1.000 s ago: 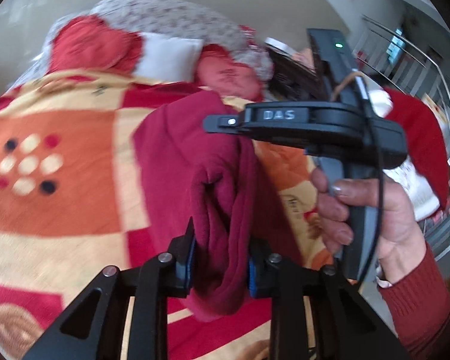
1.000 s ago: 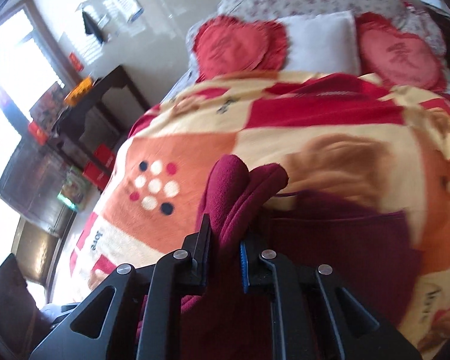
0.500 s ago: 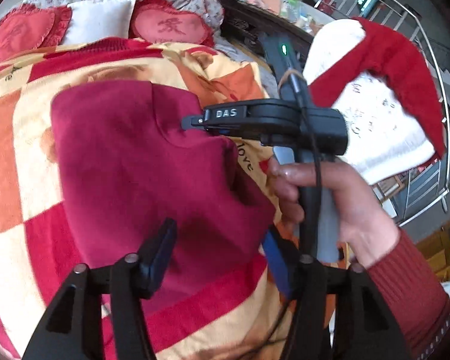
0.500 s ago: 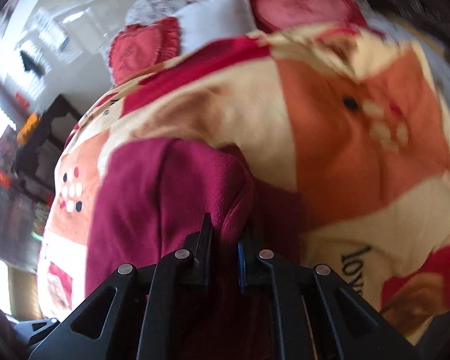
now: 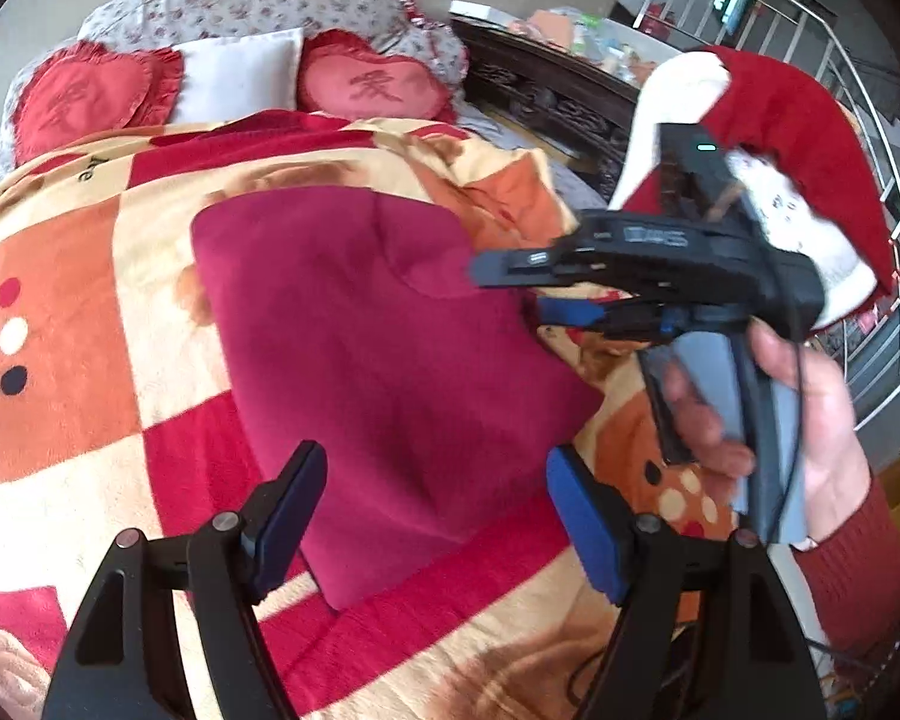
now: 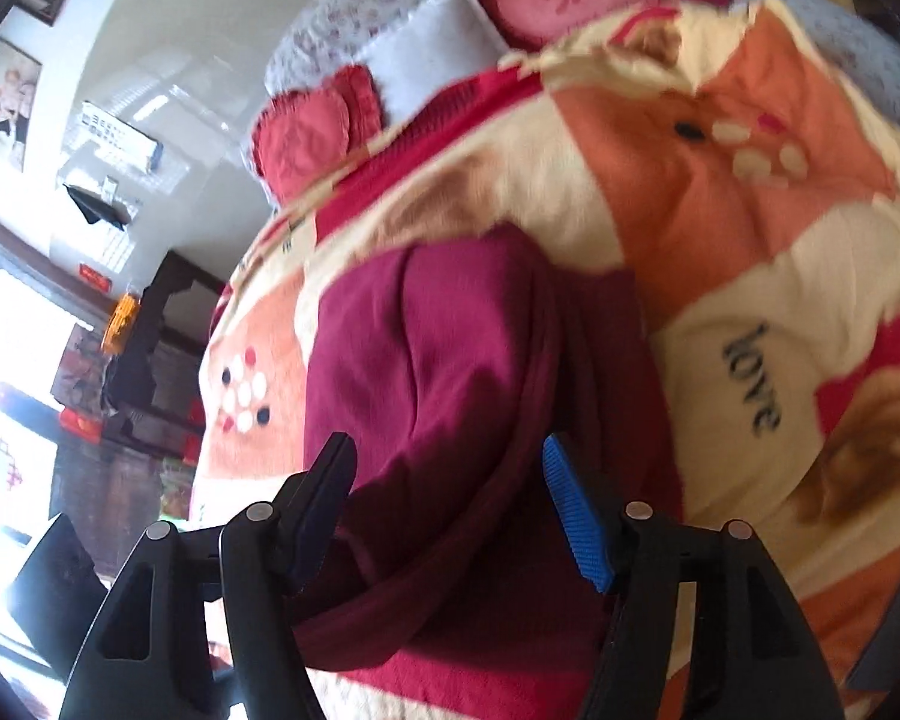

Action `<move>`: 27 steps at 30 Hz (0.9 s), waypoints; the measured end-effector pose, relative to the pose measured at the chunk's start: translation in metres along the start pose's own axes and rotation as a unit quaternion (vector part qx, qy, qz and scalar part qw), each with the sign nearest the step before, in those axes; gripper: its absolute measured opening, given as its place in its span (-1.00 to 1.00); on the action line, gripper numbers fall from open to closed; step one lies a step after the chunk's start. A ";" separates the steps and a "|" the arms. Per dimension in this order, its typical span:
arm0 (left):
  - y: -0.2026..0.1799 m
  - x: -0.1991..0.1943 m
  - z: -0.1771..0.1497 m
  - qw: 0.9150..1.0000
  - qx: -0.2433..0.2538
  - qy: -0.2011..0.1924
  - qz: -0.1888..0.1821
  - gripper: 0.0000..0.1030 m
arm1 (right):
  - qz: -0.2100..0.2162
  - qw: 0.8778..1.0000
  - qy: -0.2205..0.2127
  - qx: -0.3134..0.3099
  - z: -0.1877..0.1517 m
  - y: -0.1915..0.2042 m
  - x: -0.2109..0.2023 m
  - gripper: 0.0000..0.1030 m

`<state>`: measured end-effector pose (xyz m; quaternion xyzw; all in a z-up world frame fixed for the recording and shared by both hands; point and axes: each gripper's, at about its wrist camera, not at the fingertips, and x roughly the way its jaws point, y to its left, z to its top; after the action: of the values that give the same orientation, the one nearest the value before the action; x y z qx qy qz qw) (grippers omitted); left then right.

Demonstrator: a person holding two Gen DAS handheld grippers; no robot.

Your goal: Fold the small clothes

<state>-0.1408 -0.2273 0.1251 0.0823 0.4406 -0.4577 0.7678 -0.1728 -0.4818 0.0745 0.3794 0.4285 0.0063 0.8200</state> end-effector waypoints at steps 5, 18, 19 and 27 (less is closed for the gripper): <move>0.006 0.000 0.000 1.000 -0.007 0.001 0.017 0.54 | -0.028 1.000 0.003 0.011 -0.005 -0.005 0.008 -0.09; 0.010 0.028 0.010 0.999 -0.022 0.016 0.037 0.54 | -0.033 0.999 0.006 -0.023 -0.024 -0.007 0.006 -0.86; 0.010 0.029 0.011 0.999 -0.019 0.014 0.043 0.54 | -0.040 0.998 -0.003 -0.039 -0.027 -0.004 0.001 -0.87; 0.023 0.068 -0.002 0.995 -0.028 0.059 0.081 0.54 | -0.057 0.998 -0.016 -0.029 -0.043 -0.037 0.010 -0.89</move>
<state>-0.1110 -0.2562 0.0667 0.1228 0.4894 -0.3758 0.7773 -0.2087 -0.4777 0.0295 0.3304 0.4361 -0.0336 0.8364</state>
